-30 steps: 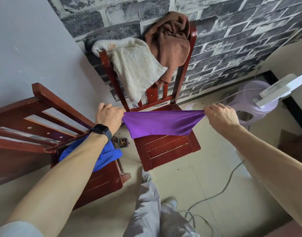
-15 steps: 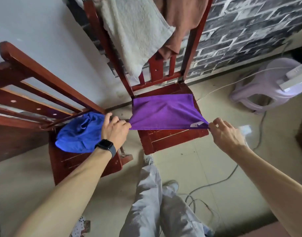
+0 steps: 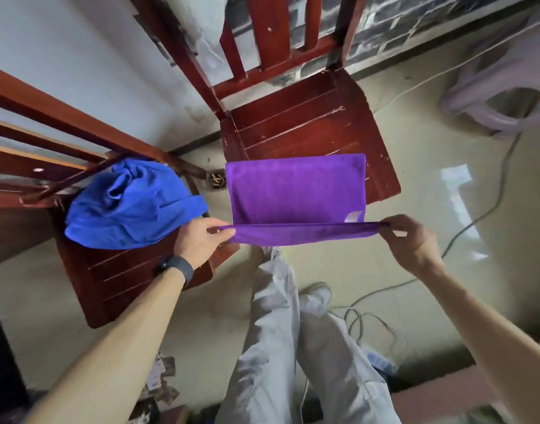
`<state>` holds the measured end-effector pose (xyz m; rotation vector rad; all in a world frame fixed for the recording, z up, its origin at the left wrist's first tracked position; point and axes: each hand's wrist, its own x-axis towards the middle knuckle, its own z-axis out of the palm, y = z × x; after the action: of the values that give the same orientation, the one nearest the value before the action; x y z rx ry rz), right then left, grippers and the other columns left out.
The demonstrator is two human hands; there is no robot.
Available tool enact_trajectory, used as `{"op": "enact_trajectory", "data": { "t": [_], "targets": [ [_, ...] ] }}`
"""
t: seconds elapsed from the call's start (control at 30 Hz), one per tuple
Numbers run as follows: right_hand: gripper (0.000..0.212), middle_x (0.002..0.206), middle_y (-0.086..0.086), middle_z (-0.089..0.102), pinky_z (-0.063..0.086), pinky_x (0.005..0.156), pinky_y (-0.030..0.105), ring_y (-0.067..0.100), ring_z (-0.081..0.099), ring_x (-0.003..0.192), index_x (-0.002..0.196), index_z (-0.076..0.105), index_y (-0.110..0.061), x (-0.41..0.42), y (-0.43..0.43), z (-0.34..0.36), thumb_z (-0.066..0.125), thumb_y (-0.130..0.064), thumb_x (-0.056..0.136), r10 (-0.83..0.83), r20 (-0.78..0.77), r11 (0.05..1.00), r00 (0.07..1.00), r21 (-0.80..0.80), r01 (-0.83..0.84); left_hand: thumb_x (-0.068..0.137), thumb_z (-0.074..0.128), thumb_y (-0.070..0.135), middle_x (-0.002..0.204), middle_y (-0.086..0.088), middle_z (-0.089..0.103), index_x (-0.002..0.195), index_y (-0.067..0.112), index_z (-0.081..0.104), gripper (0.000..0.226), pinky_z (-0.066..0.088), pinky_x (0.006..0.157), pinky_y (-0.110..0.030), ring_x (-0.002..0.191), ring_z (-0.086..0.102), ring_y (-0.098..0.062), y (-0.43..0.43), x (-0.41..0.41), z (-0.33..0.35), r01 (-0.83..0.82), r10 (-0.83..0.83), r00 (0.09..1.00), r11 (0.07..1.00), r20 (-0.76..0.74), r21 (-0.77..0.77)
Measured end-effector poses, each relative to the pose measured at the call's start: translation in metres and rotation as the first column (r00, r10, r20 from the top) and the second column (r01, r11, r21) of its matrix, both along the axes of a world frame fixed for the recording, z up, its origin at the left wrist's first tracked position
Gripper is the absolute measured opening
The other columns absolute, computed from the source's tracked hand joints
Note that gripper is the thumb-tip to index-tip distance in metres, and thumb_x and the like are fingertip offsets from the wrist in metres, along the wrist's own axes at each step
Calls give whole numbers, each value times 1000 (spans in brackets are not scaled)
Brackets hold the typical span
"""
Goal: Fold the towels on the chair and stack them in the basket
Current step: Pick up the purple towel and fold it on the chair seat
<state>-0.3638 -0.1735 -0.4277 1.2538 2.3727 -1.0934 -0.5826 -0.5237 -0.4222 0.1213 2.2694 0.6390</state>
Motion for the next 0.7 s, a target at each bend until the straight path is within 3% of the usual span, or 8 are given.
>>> {"op": "enact_trajectory", "data": {
  "t": [0.07, 0.13, 0.17, 0.23, 0.33, 0.43, 0.53, 0.7],
  "targets": [
    [6, 88, -6, 70, 43, 69, 8, -3, 62, 77, 96, 71, -15, -14, 4, -9, 71, -17, 90, -133, -13, 983, 991, -127, 131, 82, 78, 26, 84, 6, 75, 90, 21, 76, 10, 49, 73, -15, 77, 67, -2, 5, -17, -15, -161, 149, 984, 979, 101, 122],
    [2, 82, -8, 68, 41, 62, 3, -6, 62, 70, 92, 69, -15, -30, 7, -21, 71, -16, 91, -243, -71, 948, 968, -227, 221, 81, 78, 30, 81, 18, 74, 89, 27, 76, 9, 46, 76, -9, 77, 64, 10, 10, -34, -32, -255, 237, 962, 956, 134, 143],
    [4, 80, -7, 68, 42, 62, 5, -4, 61, 68, 88, 68, -19, -38, 8, -27, 71, -18, 91, -295, -97, 931, 951, -254, 263, 79, 80, 34, 79, 21, 73, 86, 30, 75, 9, 47, 81, -13, 81, 64, 10, 13, -42, -40, -316, 296, 945, 936, 142, 157],
    [11, 76, -6, 66, 45, 66, 16, -1, 58, 65, 81, 66, -29, -55, 11, -37, 72, -27, 90, -350, -132, 915, 927, -260, 309, 75, 82, 40, 87, 15, 75, 81, 32, 75, 13, 52, 92, -27, 96, 68, -4, 18, -55, -57, -463, 431, 883, 862, 184, 204],
    [6, 77, -2, 66, 50, 74, 38, 12, 60, 72, 79, 69, -44, -80, 16, -50, 68, -51, 80, -385, -164, 910, 908, -233, 344, 81, 79, 32, 105, -3, 74, 101, 19, 73, 24, 53, 95, -35, 104, 69, -19, 29, -68, -71, -588, 526, 805, 769, 276, 250],
    [10, 81, 6, 64, 55, 75, 53, 25, 60, 73, 82, 69, -43, -102, 21, -59, 65, -52, 78, -404, -176, 904, 897, -226, 363, 86, 75, 29, 111, -11, 72, 113, 8, 68, 35, 56, 86, -34, 100, 70, -21, 38, -82, -86, -609, 534, 790, 741, 302, 282],
    [10, 84, 6, 62, 55, 72, 58, 27, 59, 73, 85, 68, -40, -119, 25, -69, 64, -48, 81, -408, -157, 905, 899, -201, 376, 89, 71, 30, 107, -6, 72, 101, 21, 69, 15, 59, 81, -31, 98, 70, -20, 48, -92, -95, -574, 511, 816, 775, 271, 264],
    [10, 93, 5, 63, 53, 52, 37, 25, 61, 78, 102, 66, -28, -132, 30, -88, 61, -31, 93, -420, -97, 901, 902, -159, 403, 87, 71, 39, 103, -5, 71, 88, 32, 71, 7, 58, 85, -39, 99, 69, -23, 56, -108, -109, -527, 484, 848, 808, 215, 262]
  ]
}}
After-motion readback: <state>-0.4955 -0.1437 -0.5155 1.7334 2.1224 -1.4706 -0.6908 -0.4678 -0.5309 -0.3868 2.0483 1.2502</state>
